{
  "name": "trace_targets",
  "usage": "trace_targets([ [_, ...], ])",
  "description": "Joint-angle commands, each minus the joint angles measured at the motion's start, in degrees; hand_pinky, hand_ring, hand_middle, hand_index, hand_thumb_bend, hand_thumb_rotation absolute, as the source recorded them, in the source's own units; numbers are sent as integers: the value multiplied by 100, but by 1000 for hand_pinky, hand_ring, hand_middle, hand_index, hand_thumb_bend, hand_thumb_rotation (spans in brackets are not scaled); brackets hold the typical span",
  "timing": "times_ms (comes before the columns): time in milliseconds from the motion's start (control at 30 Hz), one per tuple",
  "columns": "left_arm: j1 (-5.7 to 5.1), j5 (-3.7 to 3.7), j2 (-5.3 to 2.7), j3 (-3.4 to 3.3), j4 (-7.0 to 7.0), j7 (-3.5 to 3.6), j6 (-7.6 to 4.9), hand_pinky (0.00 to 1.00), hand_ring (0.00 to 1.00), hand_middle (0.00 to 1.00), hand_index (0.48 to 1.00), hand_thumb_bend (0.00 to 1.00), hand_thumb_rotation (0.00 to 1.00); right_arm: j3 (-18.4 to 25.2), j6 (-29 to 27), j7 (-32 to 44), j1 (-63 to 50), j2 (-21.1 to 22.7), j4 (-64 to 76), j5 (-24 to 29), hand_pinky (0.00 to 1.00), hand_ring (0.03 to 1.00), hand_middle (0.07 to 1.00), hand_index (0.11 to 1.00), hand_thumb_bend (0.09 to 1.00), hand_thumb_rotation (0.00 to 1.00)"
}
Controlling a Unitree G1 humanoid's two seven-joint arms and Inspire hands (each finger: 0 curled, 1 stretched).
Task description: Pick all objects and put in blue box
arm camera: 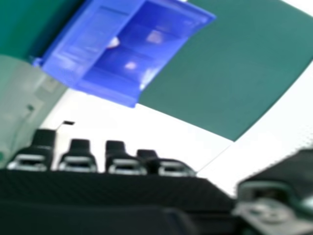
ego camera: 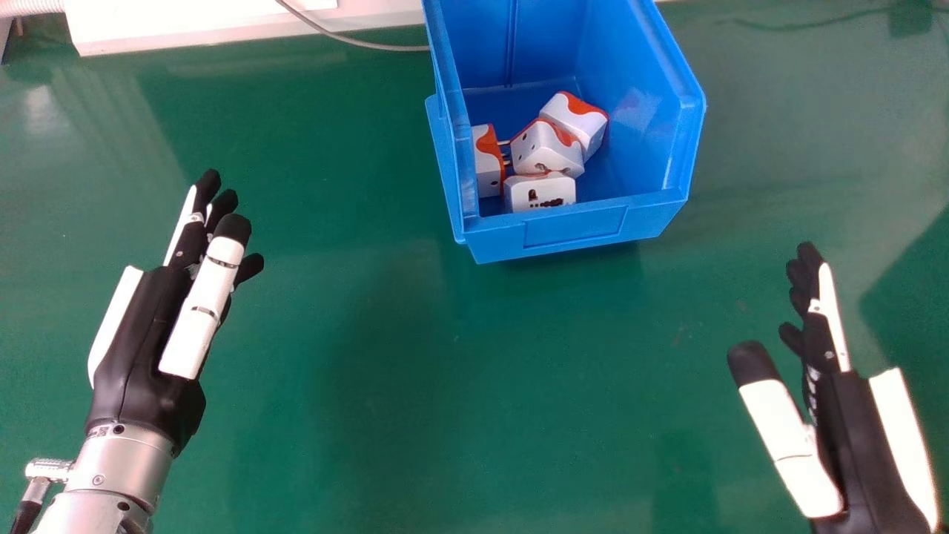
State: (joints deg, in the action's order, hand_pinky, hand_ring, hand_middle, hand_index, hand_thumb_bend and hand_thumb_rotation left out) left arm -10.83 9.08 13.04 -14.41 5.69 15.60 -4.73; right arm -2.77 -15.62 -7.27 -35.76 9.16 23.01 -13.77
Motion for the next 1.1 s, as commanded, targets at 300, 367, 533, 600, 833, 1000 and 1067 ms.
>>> trace_targets([
  [300,-66,-112,76,-6,217,-176,-48,907,955,983,1000,428,876,456,242,576,843,194,-398,232,943,1000,1000,1000,467,1000],
  [367,-108,-112,80,-23,239,-183,-58,903,953,981,1000,428,871,478,171,617,865,196,-507,265,946,1000,1000,1000,468,1000],
  [533,-303,-64,97,-91,417,-184,-15,891,946,973,1000,430,858,429,1,623,819,134,-708,237,955,1000,1000,1000,469,1000],
  [600,-376,-53,100,-114,495,-191,10,886,943,970,1000,433,852,418,-36,643,785,139,-737,222,958,1000,1000,1000,473,1000],
  [833,-497,-70,73,-94,704,-258,112,862,928,959,999,447,836,555,20,793,749,220,-728,338,962,1000,1000,1000,480,1000],
  [1000,-431,-31,102,-66,745,-237,226,855,924,955,998,459,830,672,96,814,745,169,-644,382,952,1000,1000,1000,480,1000],
  [1067,-356,-43,132,-48,706,-227,292,855,924,955,998,464,831,705,126,797,773,147,-644,376,944,1000,1000,1000,478,1000],
])
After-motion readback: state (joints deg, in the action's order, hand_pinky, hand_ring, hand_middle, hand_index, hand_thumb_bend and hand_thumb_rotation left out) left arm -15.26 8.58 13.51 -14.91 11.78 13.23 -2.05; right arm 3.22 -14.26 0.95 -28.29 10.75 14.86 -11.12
